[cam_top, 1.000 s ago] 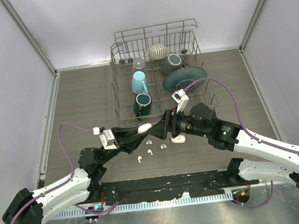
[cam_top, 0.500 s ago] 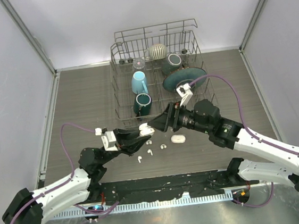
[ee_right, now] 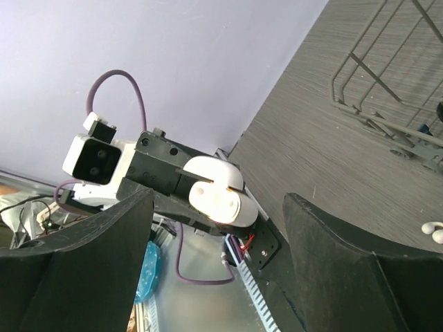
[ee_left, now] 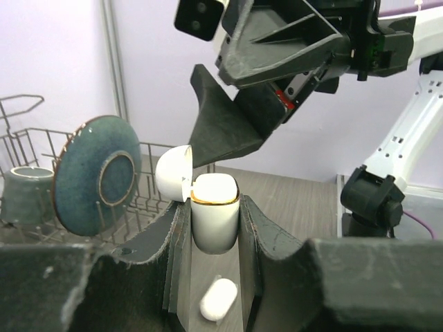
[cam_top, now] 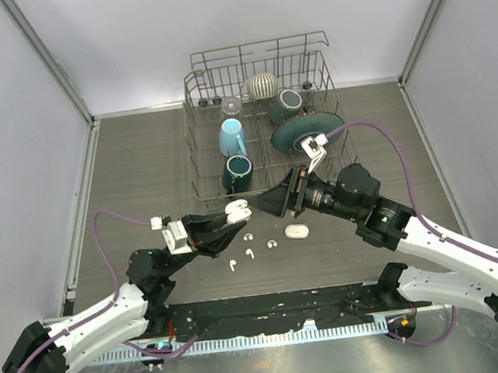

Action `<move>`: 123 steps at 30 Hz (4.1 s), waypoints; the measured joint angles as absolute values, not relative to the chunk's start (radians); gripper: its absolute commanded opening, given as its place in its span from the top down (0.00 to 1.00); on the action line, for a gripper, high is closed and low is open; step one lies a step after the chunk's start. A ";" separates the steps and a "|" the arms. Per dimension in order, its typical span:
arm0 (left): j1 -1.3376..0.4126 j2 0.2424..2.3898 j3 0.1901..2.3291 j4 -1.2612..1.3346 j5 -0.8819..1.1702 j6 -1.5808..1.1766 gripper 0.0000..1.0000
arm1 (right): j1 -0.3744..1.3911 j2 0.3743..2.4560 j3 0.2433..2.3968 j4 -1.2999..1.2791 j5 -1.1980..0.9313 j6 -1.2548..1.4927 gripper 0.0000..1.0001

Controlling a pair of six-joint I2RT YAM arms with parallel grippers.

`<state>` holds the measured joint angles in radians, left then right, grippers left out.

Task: Insert the wireless bluetooth earbuds into the charging case
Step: Open the charging case, then pick up the earbud from the center of the board.

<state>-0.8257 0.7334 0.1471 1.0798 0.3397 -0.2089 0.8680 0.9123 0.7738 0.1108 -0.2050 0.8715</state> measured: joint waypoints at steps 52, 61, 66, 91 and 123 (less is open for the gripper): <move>-0.831 0.699 0.181 0.972 0.323 -0.154 0.98 | 0.854 1.096 0.606 0.532 -0.427 1.237 0.99; -0.832 0.695 0.191 0.946 0.326 -0.151 1.00 | 0.855 1.071 0.669 0.385 -0.410 1.127 0.63; -0.832 0.693 0.192 0.932 0.321 -0.154 1.00 | 0.855 1.068 0.669 0.385 -0.409 1.114 0.36; -0.832 0.419 0.192 0.609 0.173 -0.070 1.00 | 0.857 0.923 0.627 -0.134 -0.105 0.805 0.50; -0.832 0.029 0.162 0.231 0.022 -0.017 1.00 | 1.123 1.467 0.760 -0.097 0.207 0.622 0.52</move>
<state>-0.8318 0.0292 0.1623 0.2314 0.0216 -0.0174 1.1233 1.4670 0.7601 -0.0971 0.2066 0.6216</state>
